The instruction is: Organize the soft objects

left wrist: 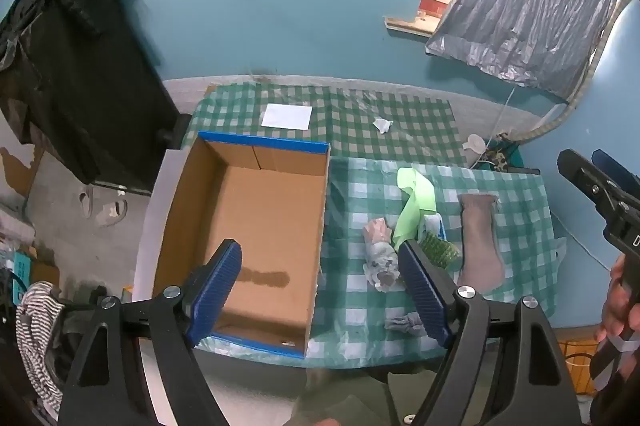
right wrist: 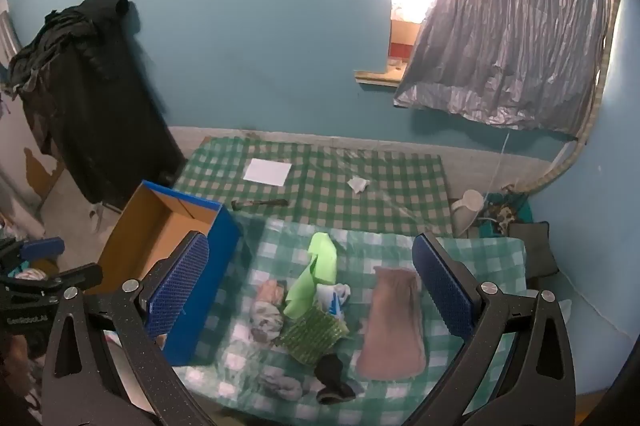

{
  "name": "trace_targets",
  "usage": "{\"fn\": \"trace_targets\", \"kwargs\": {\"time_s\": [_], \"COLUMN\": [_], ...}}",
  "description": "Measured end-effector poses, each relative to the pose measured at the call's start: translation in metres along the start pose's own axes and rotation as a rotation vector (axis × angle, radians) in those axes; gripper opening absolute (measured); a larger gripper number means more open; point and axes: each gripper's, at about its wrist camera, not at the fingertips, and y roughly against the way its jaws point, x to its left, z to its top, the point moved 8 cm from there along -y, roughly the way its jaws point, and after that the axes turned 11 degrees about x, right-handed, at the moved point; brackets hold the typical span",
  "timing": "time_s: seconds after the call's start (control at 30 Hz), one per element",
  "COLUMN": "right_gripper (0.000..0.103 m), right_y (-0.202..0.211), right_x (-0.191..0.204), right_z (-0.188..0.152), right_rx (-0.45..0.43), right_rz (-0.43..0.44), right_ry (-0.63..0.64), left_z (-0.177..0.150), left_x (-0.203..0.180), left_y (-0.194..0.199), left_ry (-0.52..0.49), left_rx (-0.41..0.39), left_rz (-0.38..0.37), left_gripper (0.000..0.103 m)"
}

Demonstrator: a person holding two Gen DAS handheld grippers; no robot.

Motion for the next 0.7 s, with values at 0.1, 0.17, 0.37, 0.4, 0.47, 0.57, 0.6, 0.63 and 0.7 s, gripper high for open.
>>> {"fn": "trace_targets", "kwargs": {"time_s": [0.1,0.17,0.37,0.4,0.47,0.57,0.6,0.63,0.7], "right_gripper": [0.102,0.102,0.102,0.102,0.101,0.101,0.102,0.101,0.102], "right_y": [-0.001,-0.003,-0.001,-0.001,0.000,-0.002,-0.002,-0.002,-0.003], "right_x": [0.000,-0.001,-0.003,-0.003,-0.003,-0.005,-0.005,-0.005,-0.006], "right_z": [0.001,0.001,0.004,0.004,0.003,-0.005,-0.002,-0.003,-0.004], "right_rx": [-0.004,-0.001,-0.010,-0.009,-0.006,-0.008,-0.004,-0.003,-0.004], "right_rz": [0.001,-0.001,-0.004,-0.005,-0.005,-0.003,-0.001,-0.001,0.000], "right_ry": [-0.001,0.000,-0.003,-0.003,-0.002,-0.001,-0.004,-0.004,-0.005], "left_z": [0.002,0.000,0.006,0.006,0.006,0.006,0.005,0.004,0.003], "left_x": [-0.001,-0.003,-0.006,-0.001,0.000,-0.001,-0.002,-0.002,-0.004], "left_y": [0.003,0.005,0.013,0.008,0.007,0.006,0.005,0.005,0.004], "left_ry": [-0.005,0.002,-0.006,0.002,0.004,0.004,0.003,0.002,0.000], "left_rx": [-0.021,-0.026,-0.046,-0.041,-0.039,-0.030,-0.032,-0.033,-0.033], "left_rz": [0.005,-0.001,-0.001,-0.007,-0.004,-0.007,-0.005,-0.006,-0.004], "left_gripper": [0.082,0.082,0.082,0.082,0.082,0.082,0.082,0.082,0.082]}}
